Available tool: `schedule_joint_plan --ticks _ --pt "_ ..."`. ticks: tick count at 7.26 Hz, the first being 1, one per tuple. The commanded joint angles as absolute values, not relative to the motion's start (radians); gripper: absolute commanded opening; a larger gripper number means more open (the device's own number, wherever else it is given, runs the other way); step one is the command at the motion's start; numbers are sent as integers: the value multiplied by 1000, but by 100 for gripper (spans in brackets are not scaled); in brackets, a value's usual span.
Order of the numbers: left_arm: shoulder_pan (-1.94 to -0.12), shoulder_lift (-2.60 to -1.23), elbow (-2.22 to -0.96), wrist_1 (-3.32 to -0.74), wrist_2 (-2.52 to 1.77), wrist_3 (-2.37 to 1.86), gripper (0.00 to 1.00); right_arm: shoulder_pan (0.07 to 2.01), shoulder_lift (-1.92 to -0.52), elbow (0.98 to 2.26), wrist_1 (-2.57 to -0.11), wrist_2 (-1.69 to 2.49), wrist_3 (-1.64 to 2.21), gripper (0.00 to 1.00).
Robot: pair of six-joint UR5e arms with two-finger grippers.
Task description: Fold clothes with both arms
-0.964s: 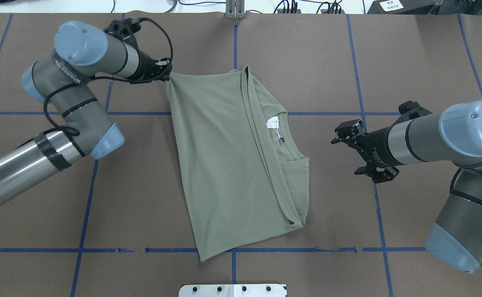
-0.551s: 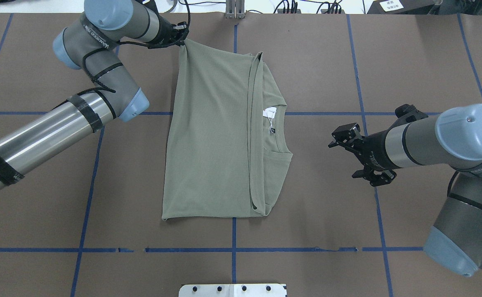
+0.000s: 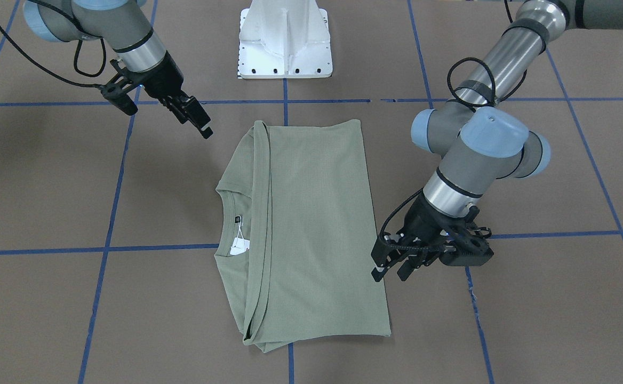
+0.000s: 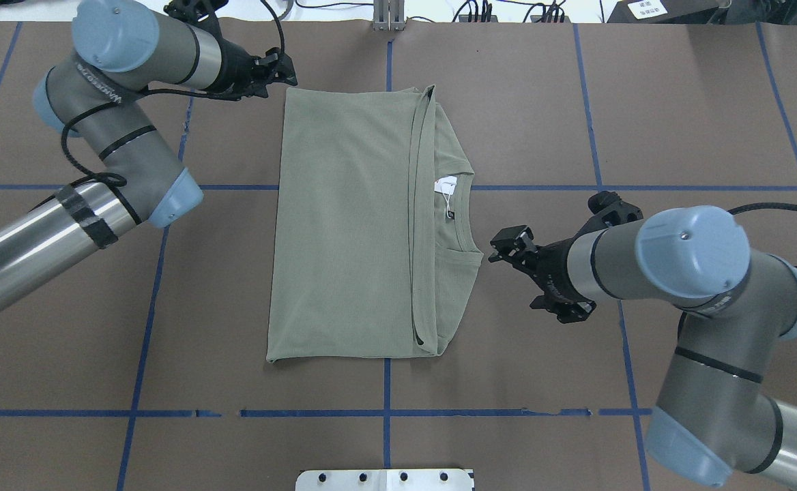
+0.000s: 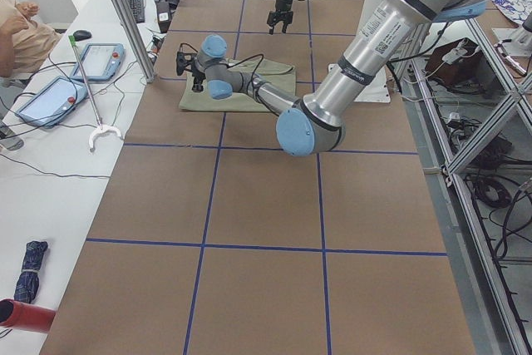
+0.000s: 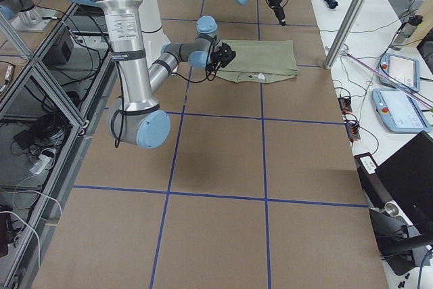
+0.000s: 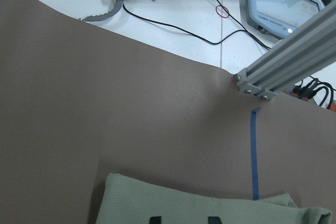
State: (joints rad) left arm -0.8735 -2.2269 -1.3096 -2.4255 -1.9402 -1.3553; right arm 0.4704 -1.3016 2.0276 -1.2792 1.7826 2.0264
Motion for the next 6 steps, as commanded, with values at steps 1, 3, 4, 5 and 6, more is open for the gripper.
schedule_joint_plan --ticks 1,3,4,5,6 --pt "-876 -2120 -1442 -2427 -1977 -1356 65 362 -1077 1933 -1592 1756 1741 100" --pt "-876 -2112 -1434 -2427 -1977 -1345 65 360 -933 1821 -1750 1810 1495 100" --pt "-876 -2112 -1434 -2427 -1977 -1345 65 364 -914 1777 -1758 1872 1394 100" --pt "-874 -2111 -1433 -2427 -1976 -1345 65 373 -895 1741 -1759 1914 1347 100" --pt "-874 -2111 -1431 -2427 -1974 -1345 65 382 -835 1664 -1788 1939 1315 100"
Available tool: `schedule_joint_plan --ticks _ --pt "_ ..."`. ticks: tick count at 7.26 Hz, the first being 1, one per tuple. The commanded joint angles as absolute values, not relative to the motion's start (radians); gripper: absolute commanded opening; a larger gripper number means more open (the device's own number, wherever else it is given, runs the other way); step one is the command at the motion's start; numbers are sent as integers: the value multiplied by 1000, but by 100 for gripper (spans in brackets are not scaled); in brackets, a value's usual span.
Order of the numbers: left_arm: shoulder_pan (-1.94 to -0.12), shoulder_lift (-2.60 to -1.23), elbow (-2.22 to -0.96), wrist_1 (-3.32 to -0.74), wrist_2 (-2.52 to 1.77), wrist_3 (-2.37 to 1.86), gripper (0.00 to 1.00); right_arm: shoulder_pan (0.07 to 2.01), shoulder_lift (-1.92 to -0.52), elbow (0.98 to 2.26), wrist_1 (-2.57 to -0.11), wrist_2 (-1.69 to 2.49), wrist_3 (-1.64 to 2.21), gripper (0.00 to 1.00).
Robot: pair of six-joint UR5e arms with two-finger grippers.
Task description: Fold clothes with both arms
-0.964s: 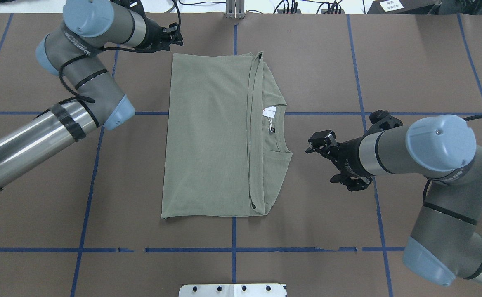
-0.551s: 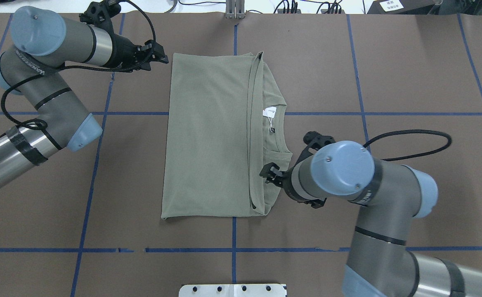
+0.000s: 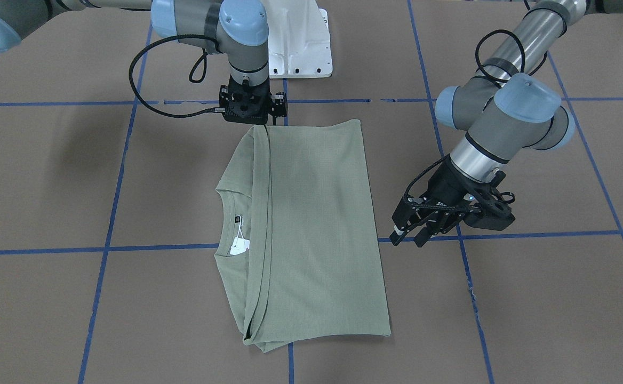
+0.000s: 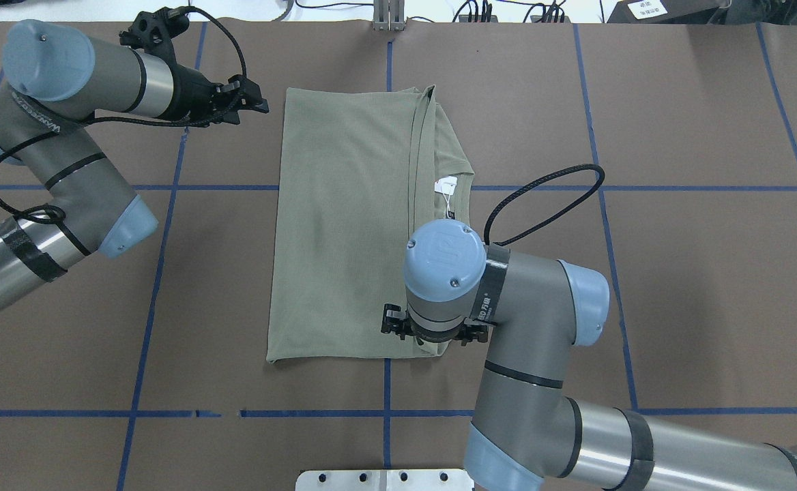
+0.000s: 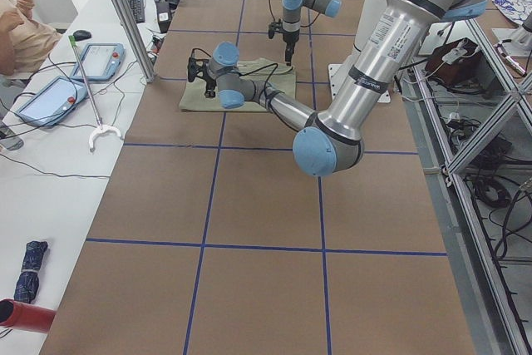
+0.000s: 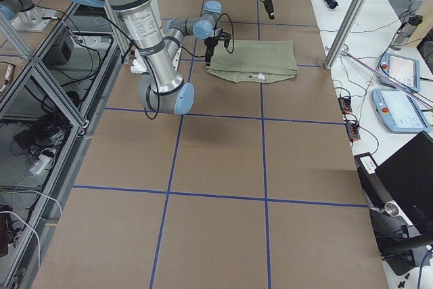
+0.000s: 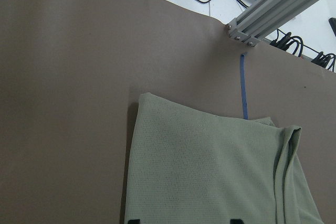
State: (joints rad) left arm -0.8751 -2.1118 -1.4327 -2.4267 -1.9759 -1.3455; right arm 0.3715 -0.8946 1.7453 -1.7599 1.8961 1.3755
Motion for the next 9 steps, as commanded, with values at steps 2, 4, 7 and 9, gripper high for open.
schedule_joint_plan --ticks 2,4,7,9 --pt "-873 -2111 -1433 -2428 -1976 -1347 65 394 -795 1606 -1880 1947 1159 100" --pt "-873 -2111 -1433 -2428 -1976 -1350 65 394 -796 1574 -1882 1957 1147 100" --pt "-873 -2111 -1434 -2428 -1976 -1351 65 393 -804 1565 -1884 1971 1132 100" --pt "-873 -2111 -1439 -2428 -1977 -1356 65 391 -816 1578 -1928 1973 1126 100"
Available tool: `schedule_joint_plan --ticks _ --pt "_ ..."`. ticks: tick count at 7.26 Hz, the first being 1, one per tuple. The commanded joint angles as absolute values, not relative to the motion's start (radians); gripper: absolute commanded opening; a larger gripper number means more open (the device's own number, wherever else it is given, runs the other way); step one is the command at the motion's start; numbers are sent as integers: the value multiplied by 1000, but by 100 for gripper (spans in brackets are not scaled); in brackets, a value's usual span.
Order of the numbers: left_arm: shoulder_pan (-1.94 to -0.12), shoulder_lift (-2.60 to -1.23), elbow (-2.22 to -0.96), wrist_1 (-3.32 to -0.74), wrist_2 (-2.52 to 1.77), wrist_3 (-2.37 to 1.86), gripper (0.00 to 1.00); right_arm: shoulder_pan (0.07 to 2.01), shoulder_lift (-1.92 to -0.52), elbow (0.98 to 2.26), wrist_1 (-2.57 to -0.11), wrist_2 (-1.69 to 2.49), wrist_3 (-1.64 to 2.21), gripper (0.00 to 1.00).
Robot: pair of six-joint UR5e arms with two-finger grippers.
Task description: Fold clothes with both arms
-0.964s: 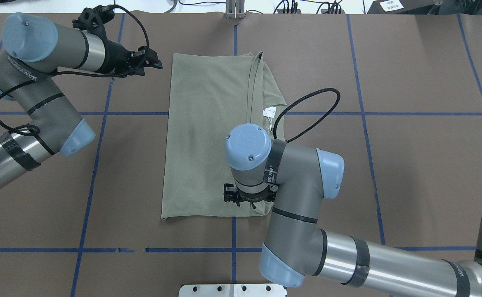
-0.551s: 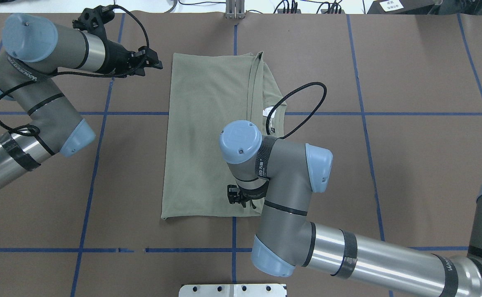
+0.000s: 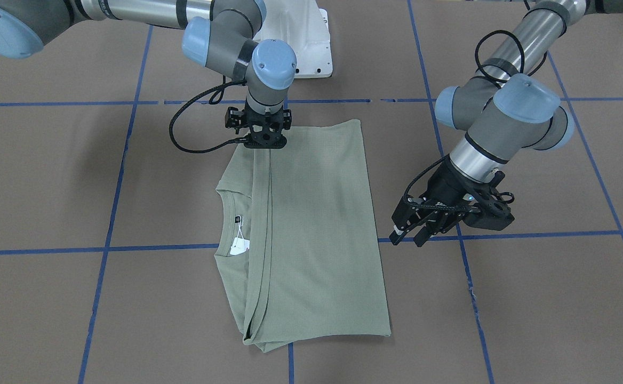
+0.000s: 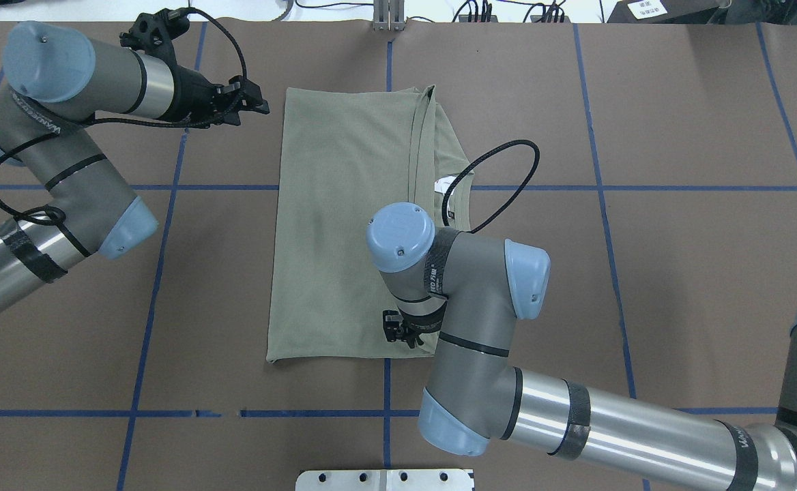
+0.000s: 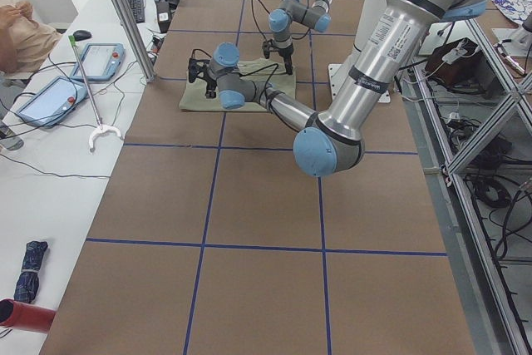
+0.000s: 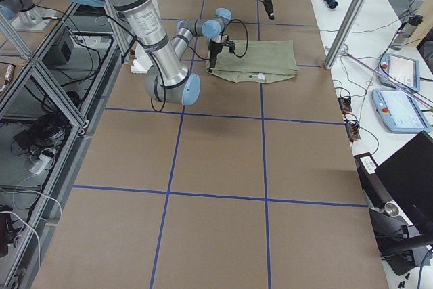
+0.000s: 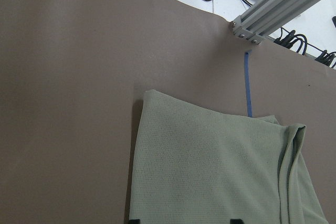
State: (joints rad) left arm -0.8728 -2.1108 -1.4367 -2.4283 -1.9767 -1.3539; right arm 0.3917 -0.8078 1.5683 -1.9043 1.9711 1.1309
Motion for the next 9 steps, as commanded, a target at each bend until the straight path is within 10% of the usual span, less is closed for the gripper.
schedule_joint_plan --ticks 1,4,9 --pt "-873 -2111 -1440 -2428 -1977 -1356 65 393 -842 1594 -1931 1973 1124 100" --pt "-873 -2112 -1447 -2428 -1977 -1358 65 428 -1061 1828 -2000 1961 999 100" --pt "-876 -2109 -1480 -2427 -1979 -1359 65 459 -936 1787 -2011 1933 1000 100"
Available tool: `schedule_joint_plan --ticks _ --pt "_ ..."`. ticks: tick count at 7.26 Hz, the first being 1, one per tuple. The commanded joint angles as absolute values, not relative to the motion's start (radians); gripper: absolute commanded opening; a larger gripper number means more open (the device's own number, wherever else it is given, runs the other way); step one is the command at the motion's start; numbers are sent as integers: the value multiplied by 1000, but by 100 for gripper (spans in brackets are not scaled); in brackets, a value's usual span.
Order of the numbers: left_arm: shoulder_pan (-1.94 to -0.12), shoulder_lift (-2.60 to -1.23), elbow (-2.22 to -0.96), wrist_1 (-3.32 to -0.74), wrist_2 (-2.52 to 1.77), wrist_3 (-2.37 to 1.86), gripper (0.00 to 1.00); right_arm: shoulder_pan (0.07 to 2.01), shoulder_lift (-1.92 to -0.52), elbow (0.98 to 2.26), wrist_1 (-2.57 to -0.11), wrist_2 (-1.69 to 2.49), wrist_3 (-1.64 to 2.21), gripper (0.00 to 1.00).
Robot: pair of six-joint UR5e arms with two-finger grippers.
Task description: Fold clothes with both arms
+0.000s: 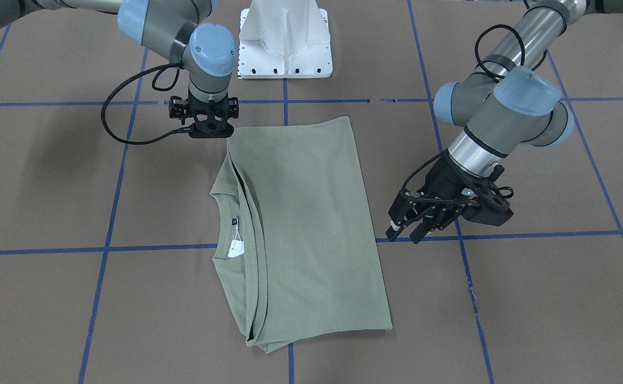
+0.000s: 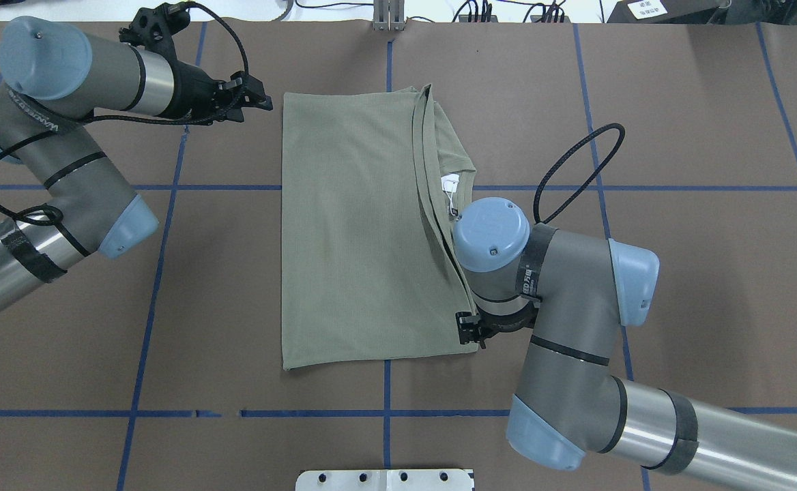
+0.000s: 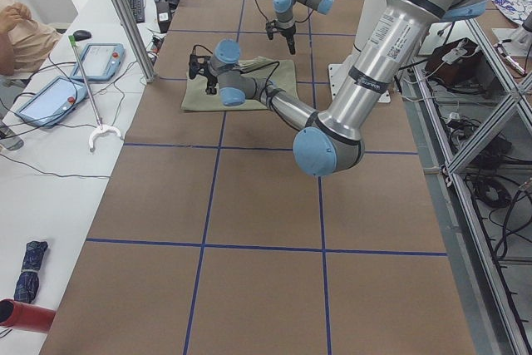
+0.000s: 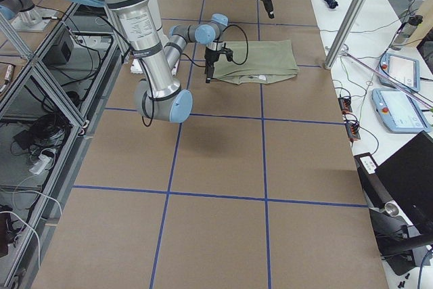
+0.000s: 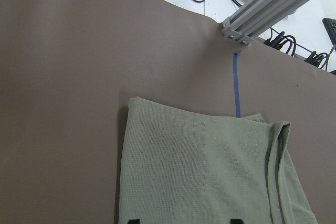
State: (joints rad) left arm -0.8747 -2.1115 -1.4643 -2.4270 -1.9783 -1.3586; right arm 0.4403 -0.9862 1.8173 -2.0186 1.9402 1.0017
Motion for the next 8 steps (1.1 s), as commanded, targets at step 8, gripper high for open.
schedule_joint_plan --ticks 8 --pt "-881 -2017 -1557 -2428 -2016 -1355 65 558 -792 1436 -1718 1818 890 100"
